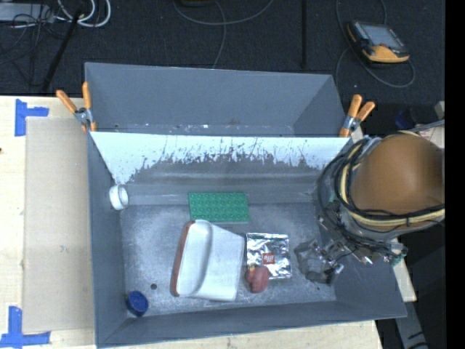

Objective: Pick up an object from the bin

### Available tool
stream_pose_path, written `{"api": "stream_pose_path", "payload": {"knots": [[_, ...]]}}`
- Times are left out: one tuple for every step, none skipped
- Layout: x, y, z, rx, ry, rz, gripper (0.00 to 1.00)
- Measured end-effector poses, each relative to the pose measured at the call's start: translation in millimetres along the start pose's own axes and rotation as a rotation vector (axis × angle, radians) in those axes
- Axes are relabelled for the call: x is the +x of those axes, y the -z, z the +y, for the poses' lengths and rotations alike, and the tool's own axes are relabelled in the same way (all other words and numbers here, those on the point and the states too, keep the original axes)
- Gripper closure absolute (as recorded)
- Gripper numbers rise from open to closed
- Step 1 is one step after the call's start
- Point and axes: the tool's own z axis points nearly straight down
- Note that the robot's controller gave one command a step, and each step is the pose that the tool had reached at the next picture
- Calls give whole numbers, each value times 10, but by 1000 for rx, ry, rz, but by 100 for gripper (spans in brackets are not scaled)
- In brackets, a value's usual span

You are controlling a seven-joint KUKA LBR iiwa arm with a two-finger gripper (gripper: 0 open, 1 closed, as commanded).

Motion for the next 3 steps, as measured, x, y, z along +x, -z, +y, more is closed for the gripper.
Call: {"api": "stream_pose_path", "payload": {"knots": [[-14, 7, 8, 0, 3, -3, 0], [-623, -828, -41, -3, -36, -3, 0], [-591, -1097, 22, -1, -165, -2, 0]]}}
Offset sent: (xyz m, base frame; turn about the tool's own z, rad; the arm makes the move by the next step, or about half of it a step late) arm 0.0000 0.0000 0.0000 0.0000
